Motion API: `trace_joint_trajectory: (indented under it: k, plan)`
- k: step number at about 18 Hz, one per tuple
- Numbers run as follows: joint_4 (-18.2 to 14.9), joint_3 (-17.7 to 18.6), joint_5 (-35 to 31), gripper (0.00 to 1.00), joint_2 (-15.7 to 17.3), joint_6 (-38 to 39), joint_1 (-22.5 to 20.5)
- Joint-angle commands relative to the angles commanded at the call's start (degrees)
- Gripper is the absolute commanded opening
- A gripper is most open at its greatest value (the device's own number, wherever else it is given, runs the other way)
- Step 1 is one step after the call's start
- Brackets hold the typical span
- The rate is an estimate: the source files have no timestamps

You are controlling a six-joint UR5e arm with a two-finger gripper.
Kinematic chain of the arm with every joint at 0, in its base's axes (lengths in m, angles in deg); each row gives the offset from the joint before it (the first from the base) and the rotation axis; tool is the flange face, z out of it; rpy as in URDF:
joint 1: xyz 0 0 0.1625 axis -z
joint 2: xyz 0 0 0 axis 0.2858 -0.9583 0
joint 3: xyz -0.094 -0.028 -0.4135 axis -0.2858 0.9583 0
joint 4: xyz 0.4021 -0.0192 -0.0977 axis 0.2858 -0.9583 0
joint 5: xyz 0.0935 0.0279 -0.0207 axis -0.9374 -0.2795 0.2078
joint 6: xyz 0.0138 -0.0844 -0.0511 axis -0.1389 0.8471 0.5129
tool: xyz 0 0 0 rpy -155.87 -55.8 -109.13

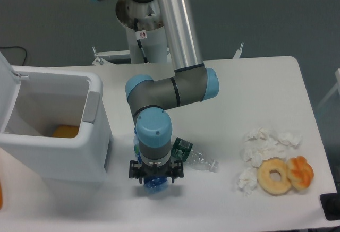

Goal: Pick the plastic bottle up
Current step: 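Hold the bottle and adjust the grip on its cap end, then lift the gripped blue-labeled bottle up off the table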

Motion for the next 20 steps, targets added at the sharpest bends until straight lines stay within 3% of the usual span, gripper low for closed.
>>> trace_joint_trajectory:
  k: [6,10,20]
  plan:
    - [0.0,0.1,0.0,0.88,-0.3,-0.1,0.0]
    - [0.0,0.1,0.0,0.78,-0.1,-0.3,0.0]
    - [0.0,-1.1,0.3,0.78,1.7,-1.6,-0.4]
